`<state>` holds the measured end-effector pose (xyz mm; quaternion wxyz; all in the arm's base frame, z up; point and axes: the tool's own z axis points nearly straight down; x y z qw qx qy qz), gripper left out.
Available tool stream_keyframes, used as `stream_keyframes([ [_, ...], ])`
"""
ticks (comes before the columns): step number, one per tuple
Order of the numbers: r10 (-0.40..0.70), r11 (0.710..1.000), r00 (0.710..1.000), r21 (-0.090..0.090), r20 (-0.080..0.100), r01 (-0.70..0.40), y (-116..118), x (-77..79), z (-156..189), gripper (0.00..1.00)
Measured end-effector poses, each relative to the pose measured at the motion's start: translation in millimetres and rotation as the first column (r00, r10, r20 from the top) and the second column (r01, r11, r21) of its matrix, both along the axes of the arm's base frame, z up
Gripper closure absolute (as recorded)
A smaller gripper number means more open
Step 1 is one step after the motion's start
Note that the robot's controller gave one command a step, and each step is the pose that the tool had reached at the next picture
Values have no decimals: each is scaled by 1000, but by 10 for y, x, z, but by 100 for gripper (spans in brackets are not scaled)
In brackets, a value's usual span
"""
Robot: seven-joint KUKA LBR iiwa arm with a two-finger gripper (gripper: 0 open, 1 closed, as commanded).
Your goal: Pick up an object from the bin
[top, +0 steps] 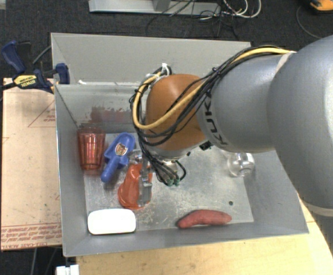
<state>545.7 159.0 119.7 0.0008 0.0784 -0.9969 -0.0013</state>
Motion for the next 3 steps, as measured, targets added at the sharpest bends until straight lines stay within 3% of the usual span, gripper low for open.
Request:
stream_keyframes([
  [3, -1, 1000, 1000, 1, 0, 1, 0, 1, 0, 100],
])
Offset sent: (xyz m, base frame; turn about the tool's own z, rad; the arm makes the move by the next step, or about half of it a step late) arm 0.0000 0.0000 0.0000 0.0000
